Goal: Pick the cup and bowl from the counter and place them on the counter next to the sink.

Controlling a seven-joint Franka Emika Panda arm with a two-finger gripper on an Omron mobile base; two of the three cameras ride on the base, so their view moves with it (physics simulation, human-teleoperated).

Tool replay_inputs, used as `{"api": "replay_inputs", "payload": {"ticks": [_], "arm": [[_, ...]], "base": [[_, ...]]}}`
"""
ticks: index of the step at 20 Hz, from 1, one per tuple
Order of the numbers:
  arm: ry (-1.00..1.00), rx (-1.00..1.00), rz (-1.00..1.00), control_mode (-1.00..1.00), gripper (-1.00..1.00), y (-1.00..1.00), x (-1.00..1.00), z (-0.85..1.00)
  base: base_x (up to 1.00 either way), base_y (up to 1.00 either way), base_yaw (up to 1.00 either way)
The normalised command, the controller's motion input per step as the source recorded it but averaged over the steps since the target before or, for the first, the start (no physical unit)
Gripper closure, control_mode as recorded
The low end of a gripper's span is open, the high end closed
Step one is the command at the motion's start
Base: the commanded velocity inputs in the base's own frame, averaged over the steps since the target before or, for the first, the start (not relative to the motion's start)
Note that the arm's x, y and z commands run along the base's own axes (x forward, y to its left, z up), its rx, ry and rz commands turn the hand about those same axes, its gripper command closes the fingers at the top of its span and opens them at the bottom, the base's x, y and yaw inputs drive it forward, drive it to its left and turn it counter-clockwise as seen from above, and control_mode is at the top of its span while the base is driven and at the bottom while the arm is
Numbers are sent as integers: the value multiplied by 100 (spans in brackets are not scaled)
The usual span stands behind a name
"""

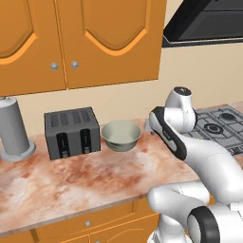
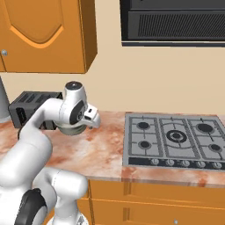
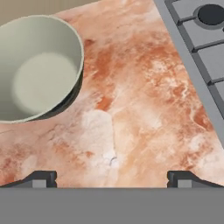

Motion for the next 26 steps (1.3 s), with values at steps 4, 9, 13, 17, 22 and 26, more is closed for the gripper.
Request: {"api": "replay_inputs", "payload": {"ticks": [4, 9, 13, 17, 22, 26], "arm": [[5, 16, 0, -100, -100, 0, 0, 0], [0, 6, 0, -100, -100, 19, 30, -1], [0, 0, -6, -100, -100, 55, 54, 0], [0, 0, -7, -100, -100, 43, 42, 0], [1, 0, -4, -100, -100, 10, 23, -11], [0, 0, -1, -100, -100, 0, 0, -20]], "base": [[0, 0, 0], [0, 0, 0], [0, 0, 0], [0, 0, 0], [0, 0, 0], [0, 0, 0]]}}
